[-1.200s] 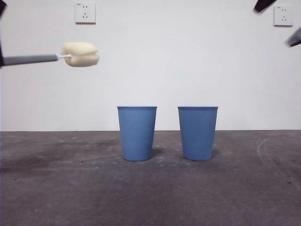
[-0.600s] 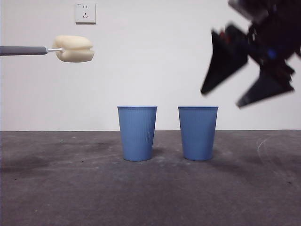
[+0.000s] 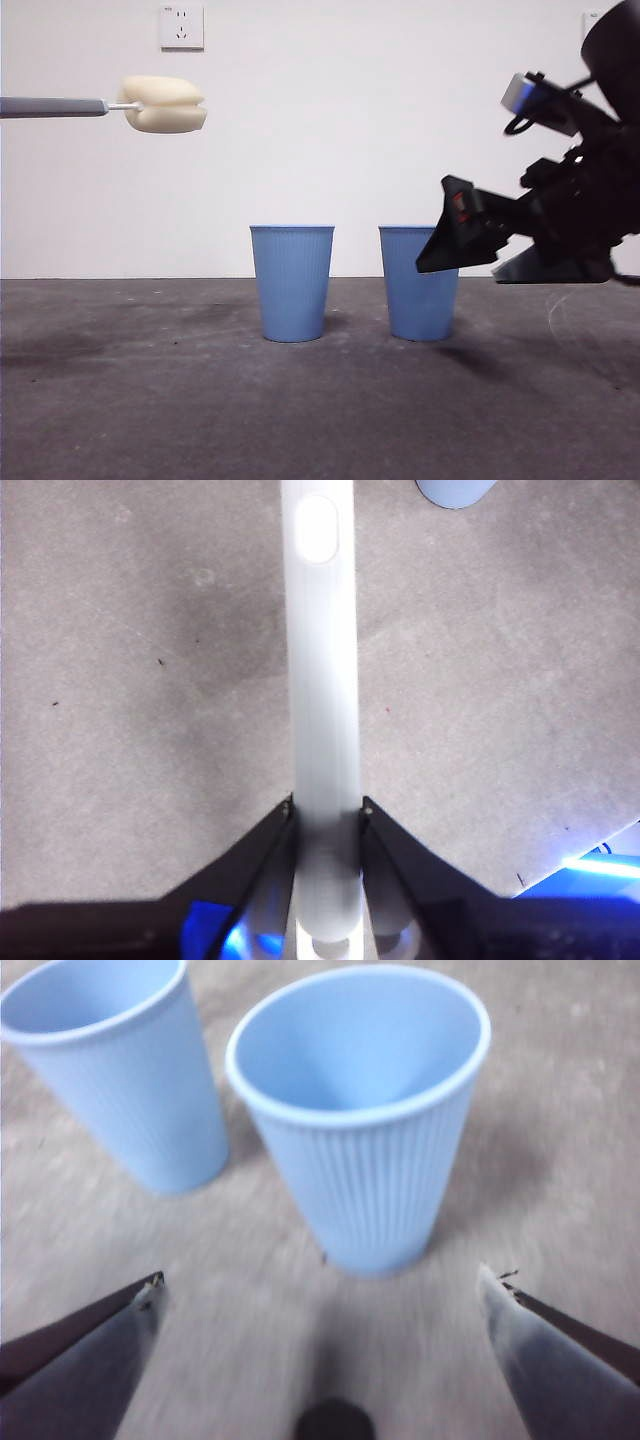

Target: Pick up the cup brush,pick up the cup,insert the brush into the cup,clean the cup,put the cup brush back,put the cup back to the fixed position on the table

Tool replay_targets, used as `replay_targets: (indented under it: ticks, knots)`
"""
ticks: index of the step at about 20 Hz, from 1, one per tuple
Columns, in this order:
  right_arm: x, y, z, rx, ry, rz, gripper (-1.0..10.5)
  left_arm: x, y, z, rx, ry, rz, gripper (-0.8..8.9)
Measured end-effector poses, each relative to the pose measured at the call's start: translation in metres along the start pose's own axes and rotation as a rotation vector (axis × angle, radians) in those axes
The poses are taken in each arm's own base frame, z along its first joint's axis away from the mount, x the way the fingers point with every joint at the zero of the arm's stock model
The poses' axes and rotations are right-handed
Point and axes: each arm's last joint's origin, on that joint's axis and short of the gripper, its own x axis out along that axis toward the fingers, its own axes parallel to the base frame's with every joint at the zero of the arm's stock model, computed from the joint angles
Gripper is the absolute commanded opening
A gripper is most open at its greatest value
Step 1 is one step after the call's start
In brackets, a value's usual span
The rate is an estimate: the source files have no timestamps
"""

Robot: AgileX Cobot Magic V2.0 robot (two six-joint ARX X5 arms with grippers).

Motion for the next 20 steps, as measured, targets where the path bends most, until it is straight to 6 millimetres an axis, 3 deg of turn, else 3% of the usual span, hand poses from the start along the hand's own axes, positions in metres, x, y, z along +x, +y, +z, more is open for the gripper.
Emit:
replay_targets:
  ticks: [7,14,19,20]
  knots:
    - [0.029,-0.007,-0.022,0.007,-0.056,-0.025,5.6,0.0,0.0,0.001,0.001,-0.012,0.002,-0.09]
    - [0.062,-0.014,-0.017,0.004,-0.074,-0.025,5.6,0.0,-0.002,0.001,0.013,-0.012,-0.005,-0.09]
    - [0.071,-0.015,-0.014,0.0,-0.09,-0.025,2.4,0.0,-0.003,0.002,0.019,-0.018,-0.007,-0.09]
    - [0.071,-0.015,-0.013,-0.001,-0.096,-0.025,1.2,0.0,-0.003,0.002,0.019,-0.018,-0.007,-0.09]
